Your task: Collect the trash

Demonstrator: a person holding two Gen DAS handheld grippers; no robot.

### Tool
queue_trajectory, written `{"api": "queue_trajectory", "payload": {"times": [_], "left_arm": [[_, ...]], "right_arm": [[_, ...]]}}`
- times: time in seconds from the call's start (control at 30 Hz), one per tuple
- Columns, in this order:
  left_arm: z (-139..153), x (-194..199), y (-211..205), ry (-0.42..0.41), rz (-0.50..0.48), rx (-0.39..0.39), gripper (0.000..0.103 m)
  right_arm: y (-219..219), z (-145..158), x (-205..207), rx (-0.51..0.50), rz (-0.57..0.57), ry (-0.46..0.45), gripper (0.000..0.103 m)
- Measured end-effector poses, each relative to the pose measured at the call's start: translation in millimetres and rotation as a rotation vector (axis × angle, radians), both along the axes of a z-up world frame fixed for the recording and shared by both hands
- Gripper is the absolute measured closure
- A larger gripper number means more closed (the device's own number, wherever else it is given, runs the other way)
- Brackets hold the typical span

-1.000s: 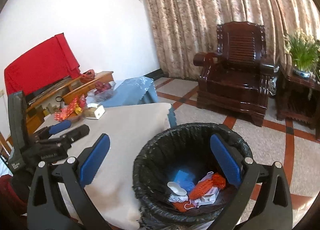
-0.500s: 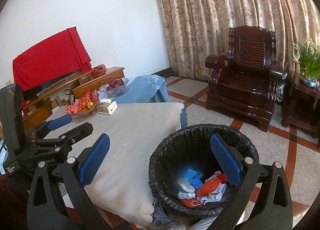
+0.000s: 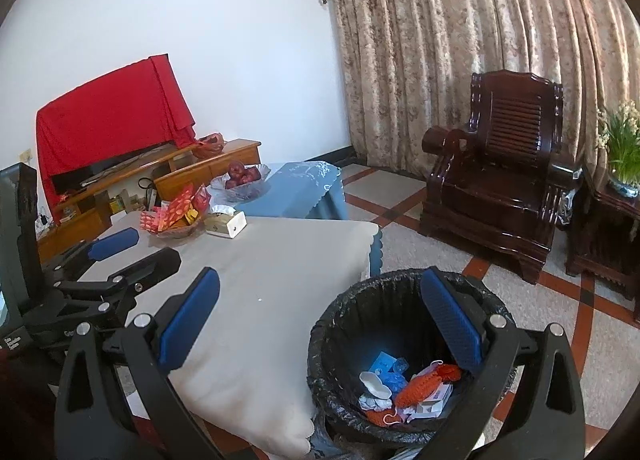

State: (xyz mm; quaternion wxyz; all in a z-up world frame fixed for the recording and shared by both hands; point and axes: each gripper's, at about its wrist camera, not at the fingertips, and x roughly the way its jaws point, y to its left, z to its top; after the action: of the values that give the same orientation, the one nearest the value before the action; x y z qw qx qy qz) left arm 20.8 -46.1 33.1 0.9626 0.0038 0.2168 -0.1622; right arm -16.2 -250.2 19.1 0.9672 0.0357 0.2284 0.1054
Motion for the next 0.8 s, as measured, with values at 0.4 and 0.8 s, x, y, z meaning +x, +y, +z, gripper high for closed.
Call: {"api": "queue_trajectory", "payload": {"times": [0.4,0.8], "left_arm": [[1.7,0.4,2.6,-0.002,0.015,0.004,0.006],[1.3,0.1,1.5,-0.004,0.015,0.013,0.006]], "right_arm": [[-1.2,-0.1,4.6,-0.005,-0.006,0.000,0.005],[-3.7,0.8,4.1,0.002,-0.010,-0.001,0.005]]}}
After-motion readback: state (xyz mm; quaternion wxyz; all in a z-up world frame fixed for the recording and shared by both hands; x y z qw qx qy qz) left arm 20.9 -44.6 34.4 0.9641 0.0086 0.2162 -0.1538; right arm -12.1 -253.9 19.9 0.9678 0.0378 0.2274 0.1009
